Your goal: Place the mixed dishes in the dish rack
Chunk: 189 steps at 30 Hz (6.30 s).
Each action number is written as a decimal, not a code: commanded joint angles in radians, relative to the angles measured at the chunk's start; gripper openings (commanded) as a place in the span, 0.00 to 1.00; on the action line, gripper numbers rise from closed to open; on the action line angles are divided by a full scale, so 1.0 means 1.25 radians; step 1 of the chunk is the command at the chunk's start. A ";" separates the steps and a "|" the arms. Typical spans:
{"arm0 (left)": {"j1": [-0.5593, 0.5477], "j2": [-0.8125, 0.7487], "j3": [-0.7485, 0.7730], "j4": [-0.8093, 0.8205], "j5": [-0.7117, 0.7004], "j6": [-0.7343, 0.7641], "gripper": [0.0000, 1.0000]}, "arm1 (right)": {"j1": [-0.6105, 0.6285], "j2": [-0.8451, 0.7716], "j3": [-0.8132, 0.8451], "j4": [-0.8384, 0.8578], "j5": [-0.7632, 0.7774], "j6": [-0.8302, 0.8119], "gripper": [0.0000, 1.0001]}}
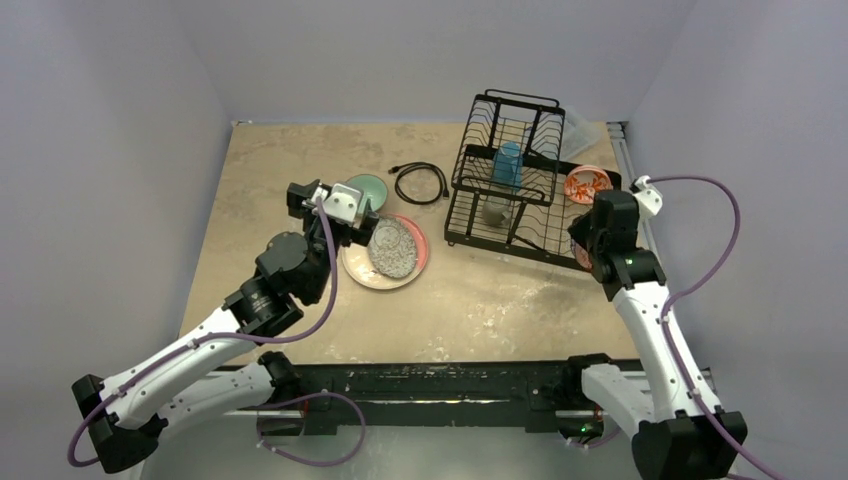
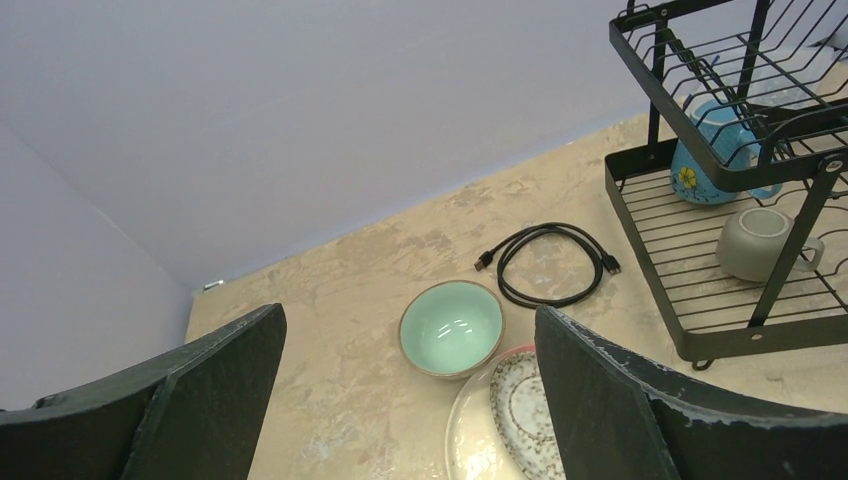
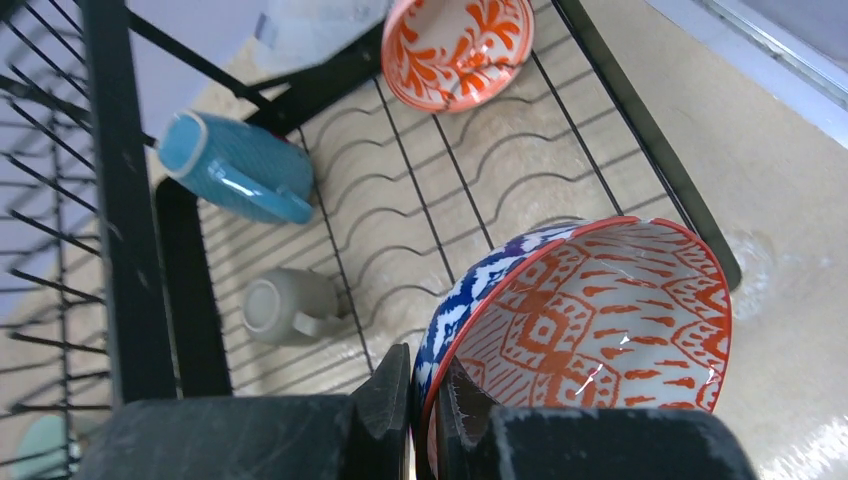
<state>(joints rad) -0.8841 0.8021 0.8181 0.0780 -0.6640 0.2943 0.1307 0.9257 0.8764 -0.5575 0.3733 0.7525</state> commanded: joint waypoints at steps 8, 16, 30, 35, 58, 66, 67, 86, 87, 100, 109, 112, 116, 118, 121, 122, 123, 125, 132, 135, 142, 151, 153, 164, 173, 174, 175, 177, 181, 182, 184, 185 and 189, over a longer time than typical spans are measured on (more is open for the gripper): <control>0.001 -0.010 0.028 -0.003 0.026 -0.027 0.93 | -0.065 -0.014 -0.005 0.302 -0.001 0.079 0.00; 0.001 0.003 0.035 -0.021 0.043 -0.050 0.93 | -0.068 0.005 -0.083 0.500 -0.012 0.200 0.00; 0.001 0.044 0.040 -0.025 0.066 -0.073 0.92 | -0.067 0.059 -0.287 0.910 0.169 0.316 0.00; 0.001 0.055 0.041 -0.023 0.070 -0.075 0.92 | -0.068 0.131 -0.284 0.944 0.238 0.373 0.00; 0.002 0.082 0.039 -0.012 0.081 -0.068 0.92 | -0.066 0.404 -0.229 1.151 0.310 0.409 0.00; 0.001 0.085 0.035 -0.005 0.086 -0.069 0.92 | -0.068 0.486 -0.213 1.241 0.319 0.384 0.00; 0.001 0.087 0.035 -0.005 0.086 -0.069 0.92 | -0.068 0.503 -0.214 1.263 0.316 0.378 0.00; 0.002 0.098 0.027 0.023 0.080 -0.041 0.92 | -0.068 0.657 -0.149 1.360 0.299 0.337 0.00; 0.002 0.100 0.028 0.024 0.081 -0.039 0.92 | -0.068 0.664 -0.150 1.365 0.298 0.337 0.00; 0.002 0.109 0.028 0.037 0.091 -0.034 0.92 | -0.075 0.693 -0.166 1.380 0.295 0.336 0.00; 0.001 0.106 0.030 0.039 0.094 -0.035 0.91 | -0.075 0.621 -0.193 1.233 0.316 0.392 0.05; 0.001 0.103 0.030 0.037 0.095 -0.038 0.91 | -0.075 0.595 -0.174 1.131 0.318 0.411 0.21; 0.001 0.099 0.030 0.034 0.095 -0.037 0.91 | -0.074 0.545 -0.140 0.947 0.306 0.411 0.52; 0.001 0.096 0.031 0.033 0.093 -0.037 0.91 | -0.074 0.519 -0.118 0.819 0.305 0.428 0.65; 0.001 0.088 0.032 0.029 0.095 -0.040 0.91 | -0.073 0.479 -0.101 0.654 0.304 0.440 0.81; 0.001 0.087 0.032 0.028 0.095 -0.040 0.91 | -0.073 0.462 -0.101 0.614 0.300 0.437 0.86; 0.001 0.085 0.032 0.028 0.093 -0.039 0.91 | -0.074 0.445 -0.100 0.577 0.294 0.429 0.90; 0.001 0.080 0.032 0.026 0.091 -0.038 0.91 | -0.074 0.410 -0.097 0.500 0.286 0.408 0.93; 0.002 0.063 0.034 0.017 0.084 -0.040 0.91 | -0.073 0.262 -0.044 0.323 0.225 0.087 0.99; 0.002 0.053 0.035 0.012 0.081 -0.042 0.91 | -0.074 0.175 -0.022 0.298 0.160 -0.039 0.99; 0.002 0.041 0.039 -0.002 0.064 -0.042 0.91 | -0.073 -0.100 -0.028 0.348 -0.060 -0.163 0.99; 0.038 0.060 0.063 -0.036 0.061 -0.081 0.92 | -0.074 -0.097 0.052 0.428 -0.485 -0.096 0.99; 0.100 0.088 0.096 -0.107 0.091 -0.148 0.93 | -0.073 -0.096 0.062 0.424 -0.504 -0.088 0.99; 0.540 0.449 0.321 -0.332 0.517 -0.579 0.88 | -0.074 -0.130 0.089 0.350 -0.514 -0.101 0.99; 0.625 0.712 0.385 -0.317 0.618 -0.721 0.88 | -0.074 -0.187 0.097 0.271 -0.471 -0.160 0.99; 0.625 0.733 0.385 -0.316 0.620 -0.735 0.87 | -0.073 -0.192 0.093 0.266 -0.467 -0.163 0.99; 0.626 0.751 0.385 -0.313 0.627 -0.744 0.86 | -0.074 -0.197 0.089 0.265 -0.463 -0.164 0.99; 0.629 0.788 0.390 -0.314 0.639 -0.752 0.82 | -0.074 -0.200 0.084 0.264 -0.462 -0.164 0.99; 0.633 0.827 0.405 -0.315 0.679 -0.769 0.66 | -0.073 -0.196 0.076 0.269 -0.470 -0.157 0.99; 0.634 0.831 0.405 -0.313 0.684 -0.773 0.64 | -0.073 -0.193 0.075 0.271 -0.471 -0.155 0.99; 0.634 0.839 0.405 -0.315 0.688 -0.774 0.60 | -0.074 -0.189 0.070 0.275 -0.473 -0.151 0.99; 0.634 0.844 0.406 -0.317 0.690 -0.774 0.58 | -0.073 -0.187 0.068 0.277 -0.474 -0.148 0.99; 0.634 0.876 0.425 -0.357 0.687 -0.770 0.54 | -0.074 -0.185 0.058 0.290 -0.481 -0.136 0.99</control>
<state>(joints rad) -0.0990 1.8618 1.2945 -0.3401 0.1696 -0.6518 0.0387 0.6937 0.9565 -0.2256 -0.2226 0.5762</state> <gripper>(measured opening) 0.567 0.987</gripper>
